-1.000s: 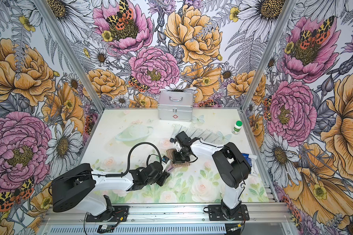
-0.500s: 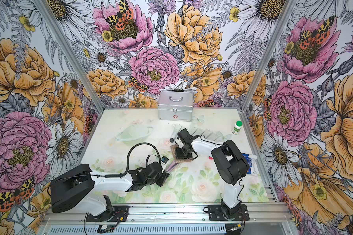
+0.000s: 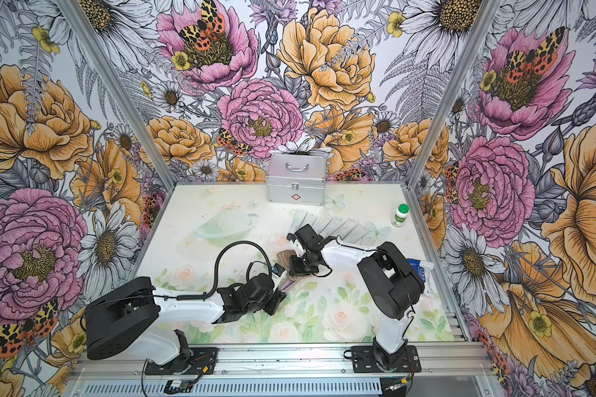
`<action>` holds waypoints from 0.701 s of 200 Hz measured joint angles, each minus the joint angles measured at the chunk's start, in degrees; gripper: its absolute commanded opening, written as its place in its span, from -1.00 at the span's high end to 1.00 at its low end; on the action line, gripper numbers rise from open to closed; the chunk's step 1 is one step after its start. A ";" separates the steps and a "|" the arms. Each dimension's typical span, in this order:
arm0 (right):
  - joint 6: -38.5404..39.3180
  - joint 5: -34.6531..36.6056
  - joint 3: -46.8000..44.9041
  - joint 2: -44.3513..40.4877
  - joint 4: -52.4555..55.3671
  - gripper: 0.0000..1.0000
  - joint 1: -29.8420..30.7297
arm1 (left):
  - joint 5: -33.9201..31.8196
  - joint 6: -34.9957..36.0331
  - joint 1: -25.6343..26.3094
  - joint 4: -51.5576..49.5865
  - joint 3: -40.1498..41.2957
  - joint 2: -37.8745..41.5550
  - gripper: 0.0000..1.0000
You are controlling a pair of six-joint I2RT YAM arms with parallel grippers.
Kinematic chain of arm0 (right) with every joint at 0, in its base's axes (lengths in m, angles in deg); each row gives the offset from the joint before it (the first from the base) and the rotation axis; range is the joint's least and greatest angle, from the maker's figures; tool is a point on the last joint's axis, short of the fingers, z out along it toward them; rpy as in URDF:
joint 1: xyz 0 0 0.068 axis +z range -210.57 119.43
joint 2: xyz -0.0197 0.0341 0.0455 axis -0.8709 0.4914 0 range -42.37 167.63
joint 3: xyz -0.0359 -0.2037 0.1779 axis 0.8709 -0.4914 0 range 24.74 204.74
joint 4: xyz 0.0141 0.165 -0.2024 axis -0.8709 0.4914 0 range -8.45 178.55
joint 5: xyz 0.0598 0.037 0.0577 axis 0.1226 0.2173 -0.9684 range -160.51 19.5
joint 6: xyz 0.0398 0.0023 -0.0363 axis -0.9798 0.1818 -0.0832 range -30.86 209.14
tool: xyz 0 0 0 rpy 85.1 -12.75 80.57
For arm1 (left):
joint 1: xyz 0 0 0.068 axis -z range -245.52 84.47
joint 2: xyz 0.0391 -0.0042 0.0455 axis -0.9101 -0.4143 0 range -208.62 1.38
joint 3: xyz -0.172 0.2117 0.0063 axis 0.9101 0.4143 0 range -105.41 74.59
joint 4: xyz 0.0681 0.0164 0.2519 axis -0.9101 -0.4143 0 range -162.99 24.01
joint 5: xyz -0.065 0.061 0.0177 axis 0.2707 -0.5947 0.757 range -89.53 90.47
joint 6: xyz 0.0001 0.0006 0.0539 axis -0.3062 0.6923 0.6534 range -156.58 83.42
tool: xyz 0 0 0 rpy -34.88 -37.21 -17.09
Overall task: Wipe the surface of the toothpaste tube
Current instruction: Wipe the dirt from the toothpaste tube.
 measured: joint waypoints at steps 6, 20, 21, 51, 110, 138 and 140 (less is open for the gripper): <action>0.22 0.22 0.02 0.17 -0.07 1.00 -0.66 | -0.04 0.00 0.00 0.00 0.00 0.00 0.42; 0.76 0.68 0.15 0.63 -0.28 1.00 -2.47 | -0.20 -0.02 0.02 0.04 0.04 0.02 0.42; 0.76 0.70 0.15 0.66 -0.28 1.00 -2.56 | -0.20 -0.02 0.00 0.04 0.04 0.02 0.42; 1.22 2.21 0.57 1.42 -0.11 1.00 -4.52 | -0.39 0.00 0.04 0.04 0.04 0.04 0.41; 0.50 3.23 -0.87 -0.92 0.11 1.00 -1.99 | -0.42 0.02 0.07 -0.02 0.04 0.04 0.41; -0.96 2.56 -3.02 -3.72 -0.04 1.00 1.38 | -0.44 0.02 0.07 -0.11 0.04 0.04 0.41; -1.09 2.47 -3.21 -3.91 -0.02 1.00 1.57 | -0.44 0.02 0.07 -0.13 0.04 0.04 0.41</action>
